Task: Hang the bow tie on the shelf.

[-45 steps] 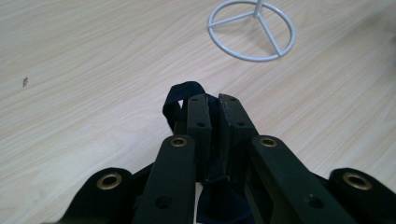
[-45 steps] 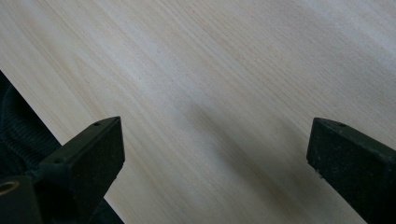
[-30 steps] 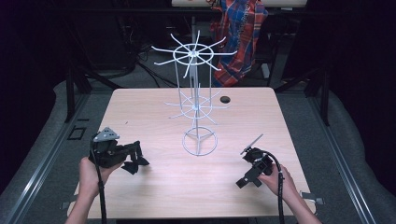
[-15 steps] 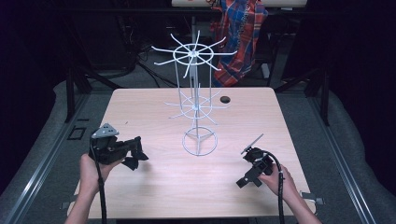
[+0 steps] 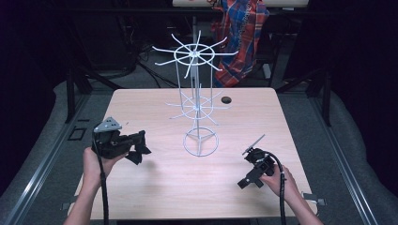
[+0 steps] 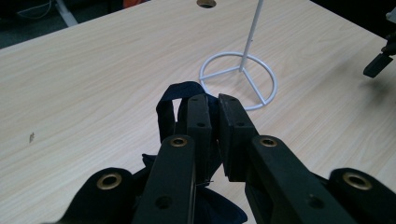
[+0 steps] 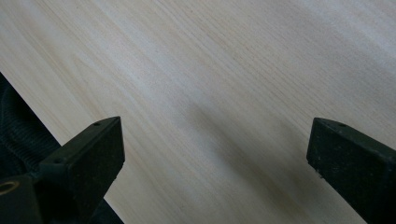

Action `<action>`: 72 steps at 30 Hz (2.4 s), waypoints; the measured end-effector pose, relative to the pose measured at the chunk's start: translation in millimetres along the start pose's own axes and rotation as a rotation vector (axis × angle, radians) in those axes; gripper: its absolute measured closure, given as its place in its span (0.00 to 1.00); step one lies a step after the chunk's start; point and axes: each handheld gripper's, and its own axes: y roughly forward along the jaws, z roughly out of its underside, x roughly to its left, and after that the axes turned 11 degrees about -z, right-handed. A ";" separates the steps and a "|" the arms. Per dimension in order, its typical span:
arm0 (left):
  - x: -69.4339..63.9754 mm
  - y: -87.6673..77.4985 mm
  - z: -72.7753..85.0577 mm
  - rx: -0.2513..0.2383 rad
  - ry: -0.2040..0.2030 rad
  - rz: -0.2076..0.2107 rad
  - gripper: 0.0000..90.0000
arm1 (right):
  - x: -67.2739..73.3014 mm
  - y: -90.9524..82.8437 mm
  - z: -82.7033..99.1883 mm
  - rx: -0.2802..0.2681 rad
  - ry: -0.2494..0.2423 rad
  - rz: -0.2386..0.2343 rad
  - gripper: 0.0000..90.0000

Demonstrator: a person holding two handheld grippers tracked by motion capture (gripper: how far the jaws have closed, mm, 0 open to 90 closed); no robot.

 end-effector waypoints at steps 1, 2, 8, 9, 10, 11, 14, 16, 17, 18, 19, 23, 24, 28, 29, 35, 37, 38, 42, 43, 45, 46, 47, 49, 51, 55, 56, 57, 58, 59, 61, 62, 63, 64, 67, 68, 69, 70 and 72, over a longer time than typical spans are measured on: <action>-0.2 0.3 -1.4 -0.002 0.002 0.001 0.94 | 0.4 0.5 0.4 -0.007 0.005 0.006 0.04; -0.2 0.7 -2.7 -0.005 0.005 0.001 0.94 | 0.4 0.5 0.6 -0.007 0.005 0.008 0.04; -0.8 2.9 -7.6 -0.010 0.016 0.016 0.94 | 0.3 0.0 4.8 -0.019 0.016 0.007 0.04; -0.7 3.0 -8.6 -0.010 0.017 0.022 0.94 | -0.3 -0.5 6.2 -0.013 0.018 0.007 0.04; -0.9 3.4 -9.7 -0.015 0.019 0.026 0.94 | -0.4 -0.8 7.4 -0.016 0.020 0.005 0.04; -0.9 3.4 -9.7 -0.015 0.019 0.026 0.94 | -0.7 -2.4 8.8 -0.005 0.018 0.015 0.04; -3.2 5.8 -15.6 -0.030 0.025 0.050 0.94 | -0.8 -3.5 15.2 -0.023 0.037 0.013 0.04; -4.7 7.5 -19.5 -0.036 0.033 0.065 0.94 | -2.6 -6.2 20.7 -0.014 0.044 0.018 0.04; -5.2 8.2 -21.4 -0.039 0.035 0.073 0.94 | -3.0 -7.3 24.0 -0.016 0.048 0.024 0.04; -5.2 8.2 -21.4 -0.039 0.035 0.073 0.94 | -3.8 -8.0 27.5 -0.027 0.057 0.020 0.04; -5.7 9.1 -23.5 -0.042 0.039 0.079 0.94 | -5.1 -10.4 30.8 -0.017 0.054 0.027 0.04; -6.1 13.2 -30.9 -0.058 0.045 0.095 0.94 | -5.9 -13.6 41.6 -0.034 0.087 0.028 0.04; -5.8 14.4 -32.4 -0.060 0.044 0.100 0.94 | -6.3 -13.7 48.2 -0.065 0.110 0.016 0.04; -5.9 18.7 -38.5 -0.072 0.045 0.126 0.94 | -8.0 -17.2 59.1 -0.060 0.127 0.040 0.04; -6.0 18.5 -39.6 -0.074 0.048 0.131 0.94 | -7.6 -17.0 61.2 -0.077 0.142 0.025 0.04; -5.2 16.0 -43.6 -0.093 0.039 0.159 0.94 | -8.7 -19.5 68.2 -0.074 0.151 0.037 0.04; -5.4 15.2 -44.2 -0.098 0.036 0.170 0.94 | -9.0 -19.5 68.7 -0.071 0.151 0.035 0.04; -5.9 14.8 -44.4 -0.102 0.036 0.170 0.94 | -9.0 -19.5 68.7 -0.072 0.151 0.033 0.04; -7.2 13.2 -46.2 -0.108 0.032 0.182 0.94 | -8.1 -18.3 68.0 -0.086 0.157 0.025 0.04; -7.6 13.1 -46.7 -0.115 0.027 0.186 0.94 | -8.1 -18.4 67.8 -0.083 0.156 0.026 0.04; -8.6 13.2 -48.3 -0.118 0.028 0.190 0.94 | -8.4 -19.3 67.6 -0.067 0.148 0.035 0.04; -9.2 13.5 -48.8 -0.120 0.028 0.191 0.94 | -8.0 -18.5 67.8 -0.082 0.154 0.025 0.04; -9.2 13.5 -48.8 -0.120 0.028 0.191 0.94 | -8.2 -18.6 68.1 -0.082 0.154 0.024 0.04; -11.5 14.9 -50.1 -0.117 0.033 0.195 0.94 | -8.2 -18.9 68.5 -0.086 0.155 0.023 0.04; -12.3 15.7 -50.3 -0.120 0.033 0.197 0.94 | -8.4 -19.5 68.6 -0.079 0.149 0.026 0.04; -14.5 16.4 -51.4 -0.121 0.036 0.202 0.94 | -7.2 -19.6 68.6 -0.080 0.150 0.026 0.04; -14.6 16.4 -52.1 -0.127 0.034 0.204 0.94 | -7.3 -19.9 68.7 -0.078 0.148 0.028 0.04; -14.7 16.4 -52.3 -0.131 0.029 0.206 0.94 | -7.2 -19.9 68.8 -0.079 0.149 0.028 0.04; -14.8 16.3 -52.5 -0.132 0.028 0.207 0.94 | -7.0 -19.9 69.0 -0.080 0.149 0.027 0.04; -14.8 15.9 -52.5 -0.135 0.027 0.207 0.94 | -7.5 -20.7 69.0 -0.068 0.144 0.035 0.04; -14.8 15.6 -52.7 -0.138 0.027 0.210 0.94 | -6.9 -19.7 69.1 -0.082 0.152 0.026 0.04; -14.8 15.3 -52.8 -0.139 0.024 0.211 0.94 | -7.1 -19.8 69.0 -0.080 0.150 0.027 0.04; -14.7 15.5 -52.9 -0.142 0.022 0.215 0.94 | -7.1 -19.8 68.9 -0.079 0.149 0.027 0.04; -14.6 15.6 -53.0 -0.142 0.023 0.217 0.94 | -7.1 -19.6 68.9 -0.079 0.149 0.027 0.04; -15.2 15.7 -53.3 -0.139 0.026 0.220 0.94 | -7.3 -19.7 68.9 -0.079 0.149 0.027 0.04; -15.7 15.5 -53.6 -0.138 0.027 0.220 0.94 | -7.3 -19.7 69.0 -0.080 0.149 0.027 0.04; -16.2 15.3 -53.8 -0.140 0.026 0.223 0.94 | -7.3 -19.7 69.0 -0.079 0.150 0.027 0.04; -16.8 15.1 -54.2 -0.142 0.029 0.222 0.94 | -7.3 -19.6 69.0 -0.079 0.150 0.027 0.04; -17.7 14.2 -55.0 -0.146 0.033 0.221 0.94 | -7.1 -19.7 69.0 -0.079 0.150 0.027 0.04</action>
